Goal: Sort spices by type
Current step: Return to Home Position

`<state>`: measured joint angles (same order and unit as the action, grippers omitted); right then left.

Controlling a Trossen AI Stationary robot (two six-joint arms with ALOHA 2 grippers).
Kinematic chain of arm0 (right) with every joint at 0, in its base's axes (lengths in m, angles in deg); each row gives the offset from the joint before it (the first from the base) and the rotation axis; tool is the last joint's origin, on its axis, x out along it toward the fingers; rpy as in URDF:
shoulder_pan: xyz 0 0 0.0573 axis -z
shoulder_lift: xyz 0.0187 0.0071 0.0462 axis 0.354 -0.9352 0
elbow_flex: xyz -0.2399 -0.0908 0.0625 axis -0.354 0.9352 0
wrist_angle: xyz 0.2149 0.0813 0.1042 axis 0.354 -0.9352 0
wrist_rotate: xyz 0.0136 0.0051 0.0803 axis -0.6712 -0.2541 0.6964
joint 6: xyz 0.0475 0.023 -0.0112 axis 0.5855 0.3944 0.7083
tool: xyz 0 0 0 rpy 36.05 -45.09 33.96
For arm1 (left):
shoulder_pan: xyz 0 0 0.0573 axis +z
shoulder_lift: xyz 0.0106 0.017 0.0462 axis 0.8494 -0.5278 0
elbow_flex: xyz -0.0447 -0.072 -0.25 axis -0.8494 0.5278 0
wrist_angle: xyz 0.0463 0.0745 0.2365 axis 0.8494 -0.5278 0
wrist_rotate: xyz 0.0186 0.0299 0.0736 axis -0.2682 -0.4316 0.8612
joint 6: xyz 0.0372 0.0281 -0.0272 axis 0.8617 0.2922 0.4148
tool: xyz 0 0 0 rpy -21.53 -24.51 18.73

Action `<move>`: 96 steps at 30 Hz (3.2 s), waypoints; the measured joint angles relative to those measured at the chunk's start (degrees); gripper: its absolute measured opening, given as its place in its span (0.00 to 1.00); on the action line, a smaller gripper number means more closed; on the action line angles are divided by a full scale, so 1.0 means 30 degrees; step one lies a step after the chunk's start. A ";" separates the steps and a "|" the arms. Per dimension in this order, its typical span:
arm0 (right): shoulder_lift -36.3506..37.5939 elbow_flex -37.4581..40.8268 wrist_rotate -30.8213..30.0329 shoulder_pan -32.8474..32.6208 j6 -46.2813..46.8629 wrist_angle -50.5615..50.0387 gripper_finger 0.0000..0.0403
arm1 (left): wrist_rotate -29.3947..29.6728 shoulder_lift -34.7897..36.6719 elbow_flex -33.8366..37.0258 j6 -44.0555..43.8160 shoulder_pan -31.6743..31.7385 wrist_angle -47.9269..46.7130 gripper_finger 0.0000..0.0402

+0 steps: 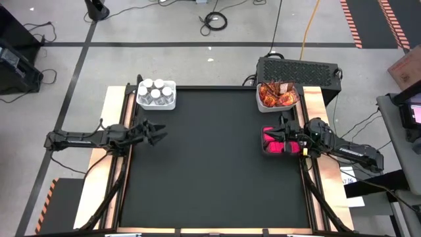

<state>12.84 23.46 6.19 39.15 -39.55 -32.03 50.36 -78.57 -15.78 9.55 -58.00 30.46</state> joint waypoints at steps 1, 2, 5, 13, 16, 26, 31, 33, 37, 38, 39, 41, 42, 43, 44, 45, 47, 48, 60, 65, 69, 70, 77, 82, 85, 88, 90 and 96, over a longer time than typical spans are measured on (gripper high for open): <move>0.0000 0.0000 0.0000 0.0000 0.0000 -0.0001 0.00 | -0.0006 -0.0001 0.0007 0.0689 -0.0016 -0.0251 0.70; 0.0000 0.0000 0.0000 0.0000 0.0242 -0.0001 0.00 | -0.0015 -0.0018 0.0007 0.1439 -0.0024 -0.0486 0.70; 0.0000 0.0000 -0.0015 -0.0007 0.1302 -0.0009 0.00 | -0.0003 -0.0183 0.0007 0.3420 -0.0036 -0.0592 0.70; 0.0000 0.0000 -0.0036 -0.0007 0.0502 -0.0031 0.00 | 0.0425 -0.0562 0.0015 0.6007 -0.0036 -0.0612 0.70; 0.0000 0.0000 -0.0036 -0.0007 0.0502 -0.0031 0.00 | 0.0430 -0.0562 0.0015 0.5939 -0.0036 -0.0619 0.70; 0.0000 -0.0007 -0.0049 -0.0007 0.0499 -0.0038 0.00 | 0.0459 -0.0562 0.0025 0.5931 -0.0036 -0.0656 0.70; 0.0000 -0.0007 -0.0051 -0.0007 0.0495 -0.0038 0.00 | 0.0466 -0.0562 0.0029 0.5924 -0.0036 -0.0667 0.70; 0.0000 -0.0007 -0.0051 -0.0007 0.0495 -0.0038 0.00 | 0.0474 -0.0562 0.0029 0.5917 -0.0036 -0.0670 0.70; 0.0000 -0.0007 -0.0051 -0.0007 0.0495 -0.0038 0.00 | 0.0474 -0.0562 0.0029 0.5909 -0.0036 -0.0678 0.70; 0.0000 -0.0007 -0.0055 -0.0007 0.0495 -0.0038 0.00 | 0.0481 -0.0562 0.0029 0.5909 -0.0036 -0.0678 0.70; 0.0000 -0.0007 -0.0053 -0.0007 0.0495 -0.0038 0.00 | 0.0480 -0.0562 0.0029 0.5909 -0.0036 -0.0678 0.70; 0.0000 -0.0007 -0.0058 -0.0007 0.0495 -0.0038 0.00 | 0.0481 -0.0562 0.0029 0.5909 -0.0036 -0.0685 0.70; 0.0000 -0.0007 -0.0058 -0.0007 0.0495 -0.0038 0.00 | 0.0481 -0.0562 0.0029 0.5909 -0.0036 -0.0685 0.70; 0.0000 -0.0007 -0.0058 -0.0007 0.0495 -0.0038 0.00 | 0.0481 -0.0562 0.0029 0.5909 -0.0036 -0.0685 0.70; 0.0000 -0.0007 -0.0058 -0.0007 0.0495 -0.0038 0.00 | 0.0481 -0.0562 0.0029 0.5909 -0.0036 -0.0688 0.70; 0.0000 -0.0007 -0.0058 -0.0007 0.0495 -0.0039 0.00 | 0.0481 -0.0562 0.0035 0.5909 -0.0036 -0.0690 0.70; 0.0000 -0.0007 -0.0058 -0.0007 0.0495 -0.0038 0.00 | 0.0481 -0.0562 0.0036 0.5909 -0.0036 -0.0692 0.70; 0.0000 -0.0007 -0.0058 -0.0007 0.0495 -0.0045 0.00 | 0.0481 -0.0562 0.0036 0.5909 -0.0036 -0.0692 0.70; 0.0000 -0.0007 -0.0058 -0.0012 0.0495 -0.0045 0.00 | 0.0481 -0.0562 0.0036 0.5909 -0.0036 -0.0707 0.70; 0.0000 -0.0007 -0.0058 -0.0007 0.0495 -0.0038 0.00 | 0.0481 -0.0562 0.0044 0.5909 -0.0036 -0.0711 0.70; 0.0000 -0.0007 -0.0062 -0.0007 0.0495 -0.0041 0.00 | 0.0481 -0.0562 0.0044 0.5909 -0.0036 -0.0714 0.70; 0.0000 -0.0007 -0.0060 -0.0007 0.0495 -0.0043 0.00 | 0.0481 -0.0562 0.0044 0.5909 -0.0036 -0.0714 0.70; 0.0000 -0.0007 -0.0065 -0.0014 0.0495 -0.0045 0.00 | 0.0481 -0.0562 0.0044 0.5909 -0.0036 -0.0714 0.70; 0.0000 -0.0007 -0.0062 -0.0013 0.0495 -0.0043 0.00 | 0.0481 -0.0562 0.0044 0.5909 -0.0036 -0.0714 0.70; 0.0000 -0.0007 -0.0065 -0.0011 0.0495 -0.0041 0.00 | 0.0481 -0.0562 0.0044 0.5909 -0.0036 -0.0714 0.70; 0.0000 -0.0007 -0.0065 -0.0008 0.0495 -0.0045 0.00 | 0.0481 -0.0562 0.0044 0.5909 -0.0036 -0.0714 0.70; -0.0004 -0.0007 -0.0061 -0.0013 0.0495 -0.0038 0.00 | 0.0481 -0.0562 0.0044 0.5909 -0.0036 -0.0715 0.70; -0.0007 -0.0007 -0.0066 -0.0015 0.0495 -0.0045 0.00 | 0.0481 -0.0562 0.0044 0.5909 -0.0036 -0.0714 0.70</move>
<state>12.81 23.44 5.99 39.10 -38.07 -32.17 51.81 -80.26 -15.64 27.28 -58.11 28.31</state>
